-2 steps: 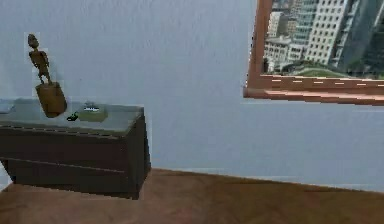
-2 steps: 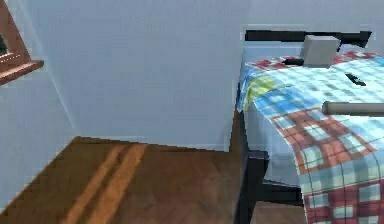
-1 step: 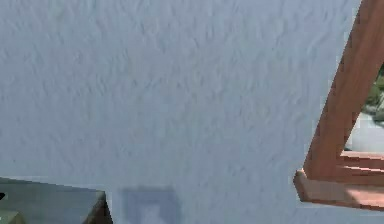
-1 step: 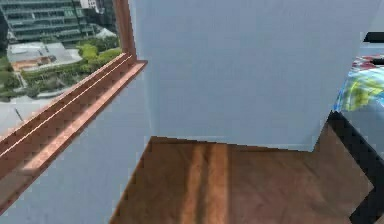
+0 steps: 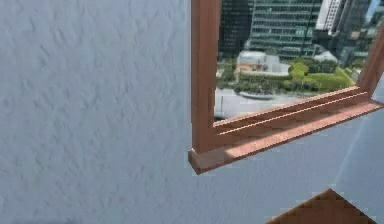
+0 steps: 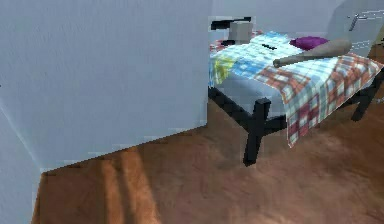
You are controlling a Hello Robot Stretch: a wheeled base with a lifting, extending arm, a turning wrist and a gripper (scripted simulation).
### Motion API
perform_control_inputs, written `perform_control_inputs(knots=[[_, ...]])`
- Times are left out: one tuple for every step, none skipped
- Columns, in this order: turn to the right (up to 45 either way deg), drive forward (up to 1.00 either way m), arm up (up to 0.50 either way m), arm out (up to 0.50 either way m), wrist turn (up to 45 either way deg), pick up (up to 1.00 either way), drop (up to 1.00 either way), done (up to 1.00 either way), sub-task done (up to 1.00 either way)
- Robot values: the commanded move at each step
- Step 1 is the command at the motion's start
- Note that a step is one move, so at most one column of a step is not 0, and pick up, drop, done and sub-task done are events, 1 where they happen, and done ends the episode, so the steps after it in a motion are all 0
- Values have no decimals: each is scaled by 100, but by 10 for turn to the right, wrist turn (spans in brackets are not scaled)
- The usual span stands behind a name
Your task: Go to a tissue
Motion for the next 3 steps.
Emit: perform_control_inputs(knots=[[0, 5, 0, 0, 0, 0, 0, 0, 0], [-450, 0, 0, 0, 0, 0, 0, 0, 0], [-450, 0, 0, 0, 0, 0, 0, 0, 0]])
